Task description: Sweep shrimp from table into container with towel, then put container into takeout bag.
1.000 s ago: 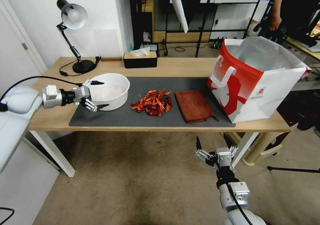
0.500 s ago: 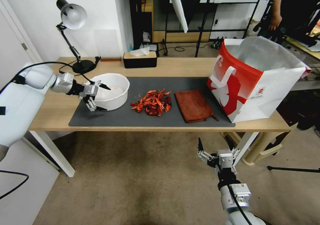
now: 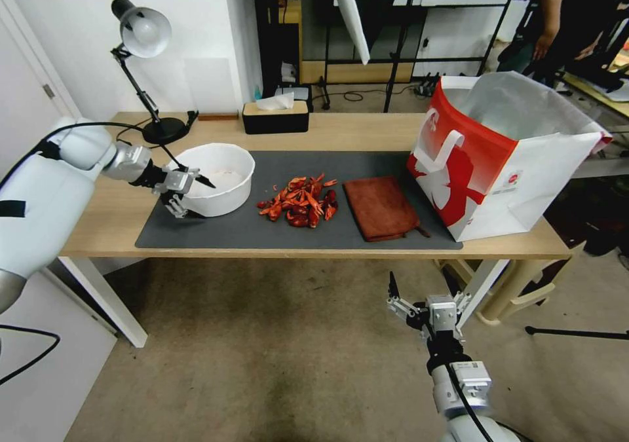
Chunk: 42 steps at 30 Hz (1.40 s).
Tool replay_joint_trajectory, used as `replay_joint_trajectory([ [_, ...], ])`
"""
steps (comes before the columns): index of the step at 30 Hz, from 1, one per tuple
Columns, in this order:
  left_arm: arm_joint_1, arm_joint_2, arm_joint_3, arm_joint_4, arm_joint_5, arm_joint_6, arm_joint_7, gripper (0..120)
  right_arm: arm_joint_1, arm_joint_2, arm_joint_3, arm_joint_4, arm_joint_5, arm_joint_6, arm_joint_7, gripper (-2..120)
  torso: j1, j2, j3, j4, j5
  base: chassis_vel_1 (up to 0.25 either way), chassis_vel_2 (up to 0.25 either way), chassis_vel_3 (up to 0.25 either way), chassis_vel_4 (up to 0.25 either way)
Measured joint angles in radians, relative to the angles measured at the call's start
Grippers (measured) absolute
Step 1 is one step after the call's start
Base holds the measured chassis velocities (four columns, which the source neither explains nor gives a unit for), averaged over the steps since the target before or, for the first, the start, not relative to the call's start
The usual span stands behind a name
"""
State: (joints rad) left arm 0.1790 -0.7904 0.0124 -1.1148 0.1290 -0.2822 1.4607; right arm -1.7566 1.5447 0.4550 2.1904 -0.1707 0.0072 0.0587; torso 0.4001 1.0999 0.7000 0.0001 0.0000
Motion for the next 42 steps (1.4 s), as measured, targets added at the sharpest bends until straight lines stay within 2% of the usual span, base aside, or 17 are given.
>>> replay_joint_trajectory([
  [1, 0.000, -0.001, 0.000, 0.000, 0.005, -0.003, 0.006, 53, -0.001, 0.000, 0.000, 0.000, -0.001, 0.000, 0.000, 100, 0.000, 0.000, 0.000, 0.0000, 0.0000, 0.000, 0.000, 0.000, 0.000],
  [8, 0.006, -0.001, 0.000, -0.009, 0.017, -0.012, 0.016, 33, -0.009, -0.003, 0.000, 0.005, -0.004, 0.002, 0.000, 100, 0.000, 0.000, 0.000, 0.0000, 0.0002, 0.000, 0.000, 0.000, 0.000],
  [10, 0.007, 0.001, 0.000, -0.011, 0.018, -0.012, 0.034, 22, -0.010, -0.003, 0.000, 0.007, -0.005, 0.004, 0.000, 100, 0.000, 0.000, 0.000, 0.0001, 0.0001, 0.000, 0.000, 0.000, 0.000],
  [14, 0.005, 0.001, -0.001, -0.011, 0.020, -0.012, 0.050, 14, -0.011, -0.003, 0.000, 0.007, -0.005, 0.007, 0.000, 100, 0.000, 0.000, 0.000, -0.0001, 0.0001, 0.000, 0.000, 0.000, 0.000],
  [15, 0.005, 0.001, -0.001, -0.011, 0.020, -0.012, 0.054, 4, -0.011, -0.003, 0.000, 0.006, -0.005, 0.008, 0.000, 100, 0.000, 0.000, 0.000, -0.0002, 0.0001, 0.000, 0.000, 0.000, 0.000],
  [20, 0.005, 0.005, -0.002, -0.015, 0.016, -0.012, 0.056, 0, -0.011, -0.003, -0.002, 0.004, -0.006, 0.010, -0.001, 100, 0.000, 0.000, 0.000, -0.0003, -0.0001, 0.000, 0.000, 0.000, 0.000],
  [24, 0.028, 0.029, -0.019, -0.044, -0.013, -0.038, 0.042, 0, -0.010, -0.004, -0.003, 0.000, -0.006, 0.025, -0.004, 100, 0.000, 0.000, 0.000, -0.0004, 0.0000, 0.000, 0.000, 0.000, 0.000],
  [27, 0.096, 0.085, -0.072, -0.144, -0.068, -0.060, 0.020, 0, -0.005, -0.005, -0.001, -0.001, -0.006, 0.034, -0.004, 100, 0.000, 0.000, 0.000, 0.0000, 0.0000, 0.000, 0.000, 0.000, 0.000],
  [29, 0.118, 0.101, -0.081, -0.179, -0.081, -0.060, 0.016, 0, -0.004, -0.004, -0.001, -0.002, -0.007, 0.037, -0.004, 100, 0.000, 0.000, 0.000, 0.0000, -0.0001, 0.000, 0.000, 0.000, 0.000],
  [31, 0.198, 0.156, -0.113, -0.312, -0.117, -0.066, -0.003, 0, -0.001, -0.003, 0.000, -0.004, -0.009, 0.038, -0.003, 100, 0.000, 0.000, 0.000, 0.0000, -0.0001, 0.000, 0.000, 0.000, 0.000],
  [32, 0.198, 0.156, -0.113, -0.312, -0.117, -0.066, -0.003, 0, -0.001, -0.003, 0.000, -0.004, -0.009, 0.038, -0.003, 100, 0.000, 0.000, 0.000, 0.0000, -0.0001, 0.000, 0.000, 0.000, 0.000],
  [35, 0.291, 0.212, -0.151, -0.460, -0.130, -0.094, -0.027, 0, 0.001, -0.003, 0.003, -0.004, -0.009, 0.038, -0.003, 100, 0.000, 0.000, 0.000, -0.0001, 0.0001, 0.000, 0.000, 0.000, 0.000],
  [36, 0.291, 0.212, -0.151, -0.460, -0.130, -0.094, -0.027, 0, 0.001, -0.003, 0.003, -0.004, -0.009, 0.038, -0.003, 100, 0.000, 0.000, 0.000, -0.0001, 0.0001, 0.000, 0.000, 0.000, 0.000],
  [38, 0.380, 0.257, -0.185, -0.594, -0.143, -0.109, -0.036, 0, 0.000, -0.003, 0.011, 0.001, -0.009, 0.036, -0.003, 100, 0.000, 0.000, 0.000, 0.0001, -0.0001, 0.000, 0.000, 0.000, 0.000],
  [40, 0.461, 0.281, -0.230, -0.707, -0.146, -0.120, -0.041, 0, -0.002, -0.005, 0.016, 0.006, -0.009, 0.034, -0.003, 100, 0.000, 0.000, 0.000, 0.0000, 0.0002, 0.000, 0.000, 0.000, 0.000],
  [41, 0.461, 0.281, -0.230, -0.707, -0.146, -0.120, -0.041, 0, -0.002, -0.005, 0.016, 0.006, -0.009, 0.034, -0.003, 100, 0.000, 0.000, 0.000, 0.0000, 0.0002, 0.000, 0.000, 0.000, 0.000],
  [42, 0.496, 0.286, -0.251, -0.751, -0.140, -0.126, -0.041, 0, -0.004, -0.005, 0.019, 0.009, -0.008, 0.033, -0.003, 100, 0.000, 0.000, 0.000, 0.0001, 0.0001, 0.000, 0.000, 0.000, 0.000],
])
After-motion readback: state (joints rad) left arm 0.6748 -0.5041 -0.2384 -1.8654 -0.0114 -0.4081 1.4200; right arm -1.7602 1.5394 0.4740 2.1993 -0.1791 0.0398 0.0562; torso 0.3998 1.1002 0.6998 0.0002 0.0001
